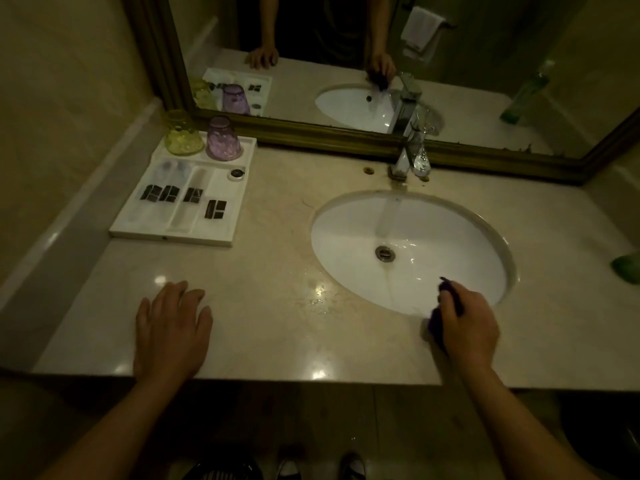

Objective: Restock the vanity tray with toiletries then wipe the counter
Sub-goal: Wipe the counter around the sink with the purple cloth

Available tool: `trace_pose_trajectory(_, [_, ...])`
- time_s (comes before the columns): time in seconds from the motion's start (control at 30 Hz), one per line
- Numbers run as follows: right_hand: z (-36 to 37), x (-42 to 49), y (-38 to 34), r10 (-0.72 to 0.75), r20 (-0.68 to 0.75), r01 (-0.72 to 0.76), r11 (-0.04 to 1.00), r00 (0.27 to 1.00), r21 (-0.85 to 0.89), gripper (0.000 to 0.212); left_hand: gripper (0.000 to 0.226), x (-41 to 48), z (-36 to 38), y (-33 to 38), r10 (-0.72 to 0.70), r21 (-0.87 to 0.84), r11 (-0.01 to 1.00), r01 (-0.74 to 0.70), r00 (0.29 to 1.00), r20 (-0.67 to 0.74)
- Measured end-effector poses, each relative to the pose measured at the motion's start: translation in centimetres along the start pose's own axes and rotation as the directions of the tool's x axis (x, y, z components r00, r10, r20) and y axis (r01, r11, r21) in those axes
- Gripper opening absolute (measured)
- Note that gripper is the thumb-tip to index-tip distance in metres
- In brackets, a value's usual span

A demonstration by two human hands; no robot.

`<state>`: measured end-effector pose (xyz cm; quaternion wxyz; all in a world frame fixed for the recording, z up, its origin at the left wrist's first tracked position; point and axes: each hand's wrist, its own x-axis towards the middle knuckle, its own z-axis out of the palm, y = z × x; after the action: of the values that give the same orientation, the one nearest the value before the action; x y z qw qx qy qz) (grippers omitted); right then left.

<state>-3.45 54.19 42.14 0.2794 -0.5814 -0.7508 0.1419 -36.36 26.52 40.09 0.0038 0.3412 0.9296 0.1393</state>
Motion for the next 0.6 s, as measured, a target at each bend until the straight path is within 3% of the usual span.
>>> trace_pose_trajectory(0.07, [-1.3, 0.1, -0.1, 0.128, -0.096, -0.103, 0.968, 0.987, 0.229, 0.022, 0.035, 0.1, 0.1, 0.0, -0.005, -0.002, 1.000, 0.005, 1.000, -0.011])
trace_pose_trajectory(0.1, [-1.7, -0.2, -0.5, 0.213, -0.062, -0.176, 0.912, 0.975, 0.370, 0.018, 0.035, 0.0, 0.2, 0.1, -0.006, -0.001, 1.000, 0.006, 1.000, -0.014])
trace_pose_trajectory(0.17, [-1.9, -1.0, -1.8, 0.249, 0.123, -0.277, 0.835, 0.961, 0.476, 0.012, 0.038, 0.0, 0.2, 0.1, -0.005, -0.004, 1.000, 0.004, 1.000, -0.024])
trace_pose_trajectory(0.2, [-1.6, -1.4, -2.6, 0.197, 0.208, -0.270, 0.863, 0.958, 0.426, 0.015, 0.041, 0.0, 0.2, 0.1, 0.002, -0.005, 1.000, -0.002, 1.000, -0.027])
trace_pose_trajectory(0.27, [-0.6, -2.3, -4.1, 0.033, 0.350, -0.126, 0.961, 0.936, 0.246, 0.018, 0.045, 0.0, 0.2, 0.0, 0.010, -0.004, 1.000, -0.010, 1.000, -0.022])
trace_pose_trajectory(0.33, [0.8, -3.8, -4.3, -0.094, 0.372, 0.115, 0.993, 0.923, -0.036, 0.019, 0.046, 0.0, 0.2, -0.2, 0.010, -0.005, 1.000, -0.010, 1.000, -0.014])
trace_pose_trajectory(0.37, [1.2, -4.8, -4.3, -0.134, 0.350, 0.180, 0.979, 0.927, -0.101, 0.031, 0.046, 0.0, 0.2, -0.2, 0.014, -0.004, 1.000, -0.014, 1.000, -0.014])
trace_pose_trajectory(0.47, [1.3, -7.8, -3.4, -0.218, 0.318, 0.243, 0.969, 0.923, -0.043, 0.063, 0.046, 0.0, 0.5, -0.2, 0.027, 0.004, 1.000, -0.027, 0.999, -0.033])
trace_pose_trajectory(0.53, [1.5, -9.0, -3.1, -0.326, 0.345, 0.364, 0.930, 0.880, -0.052, 0.066, 0.045, 0.2, 0.6, -0.3, 0.024, 0.005, 1.000, -0.024, 0.999, -0.040])
trace_pose_trajectory(0.6, [2.6, -9.9, -4.0, -0.500, 0.379, 0.541, 0.841, 0.778, 0.000, 0.060, 0.044, 0.2, 0.8, -0.2, 0.028, 0.013, 1.000, -0.028, 0.999, -0.028])
